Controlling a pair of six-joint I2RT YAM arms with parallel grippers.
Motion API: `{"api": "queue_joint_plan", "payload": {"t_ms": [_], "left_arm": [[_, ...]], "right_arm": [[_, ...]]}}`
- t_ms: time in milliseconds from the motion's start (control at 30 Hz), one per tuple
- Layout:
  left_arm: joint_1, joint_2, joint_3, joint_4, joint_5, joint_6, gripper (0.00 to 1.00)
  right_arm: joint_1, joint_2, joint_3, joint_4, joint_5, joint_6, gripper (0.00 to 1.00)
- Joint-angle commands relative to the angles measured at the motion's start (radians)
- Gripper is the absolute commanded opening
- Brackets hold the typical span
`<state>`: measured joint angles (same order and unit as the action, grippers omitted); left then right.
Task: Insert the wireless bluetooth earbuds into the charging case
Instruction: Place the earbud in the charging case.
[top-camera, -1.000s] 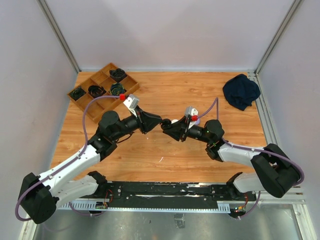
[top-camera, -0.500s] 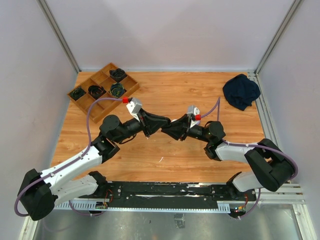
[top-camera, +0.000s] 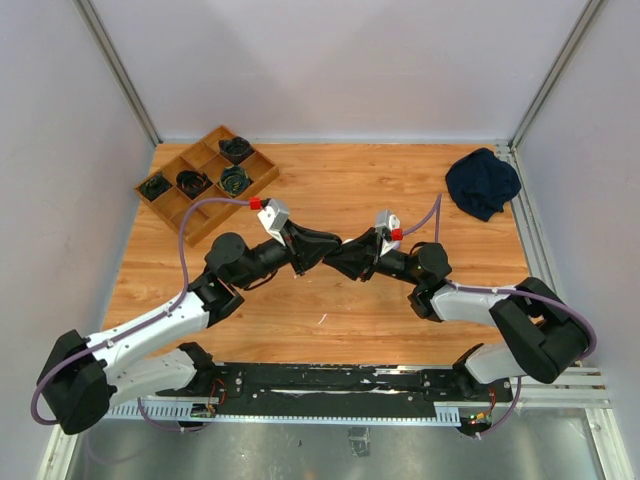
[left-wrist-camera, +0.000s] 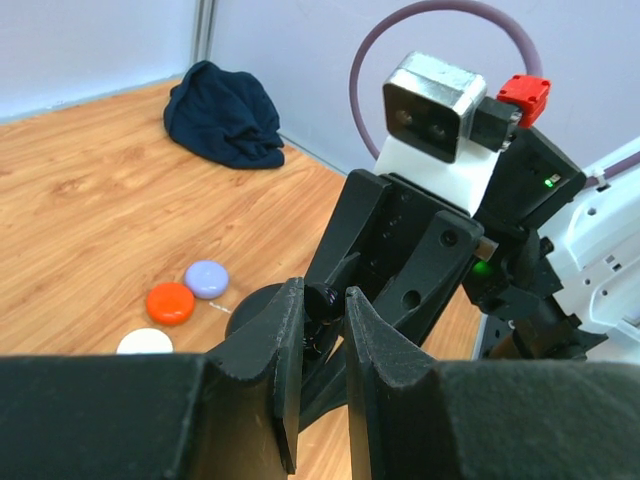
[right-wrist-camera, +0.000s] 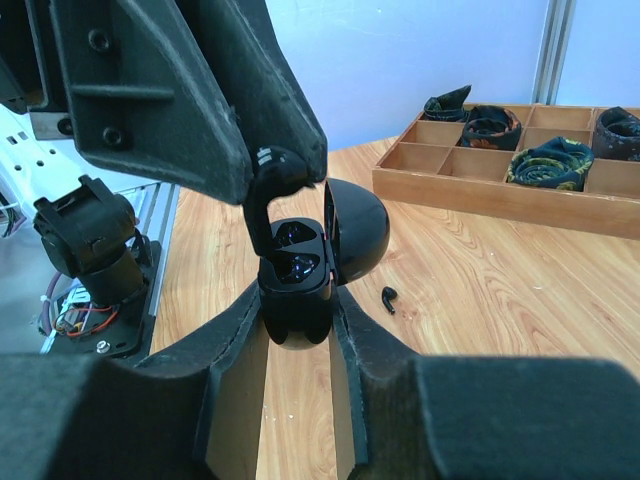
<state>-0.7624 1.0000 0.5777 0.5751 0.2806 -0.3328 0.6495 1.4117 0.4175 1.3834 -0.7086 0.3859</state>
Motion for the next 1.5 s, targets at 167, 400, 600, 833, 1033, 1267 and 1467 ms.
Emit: {"api": "queue_joint_plan", "payload": {"t_ms": [167,400,600,833,1033,1267,1467], "left_arm": [[-0.021,0.019,-0.018,0.041,-0.049,0.043,0.17],[-0.021,0.013,-0.031,0.039,-0.052,0.048,0.17],[-0.021,-0.009,-0.048,0.037,-0.061,0.048,0.17],[-0.021,-0.027,-0.057,0.015,-0.078,0.037,0.17],[-0.021,-0.014,-0.032,-0.041,-0.086,0.03,0.19],[-0.021,-0.001,-0.014,-0.069,-0.079,0.008,0.23],[-0.021,0.009,0.01,-0.126,-0.101,-0.001,0.27]], "right_arm": [[0.004,-0.039,-0.001,0.034,-0.009,-0.013,0.13],[0.005,-0.053,-0.001,0.016,-0.01,-0.02,0.13],[0.004,-0.062,0.0,-0.001,-0.008,-0.03,0.13],[0.005,-0.067,-0.002,-0.009,-0.003,-0.033,0.13],[0.005,-0.071,-0.002,-0.02,-0.002,-0.041,0.13],[0.004,-0.07,-0.002,-0.031,0.0,-0.045,0.13],[0.005,-0.071,-0.003,-0.034,-0.001,-0.045,0.13]]}}
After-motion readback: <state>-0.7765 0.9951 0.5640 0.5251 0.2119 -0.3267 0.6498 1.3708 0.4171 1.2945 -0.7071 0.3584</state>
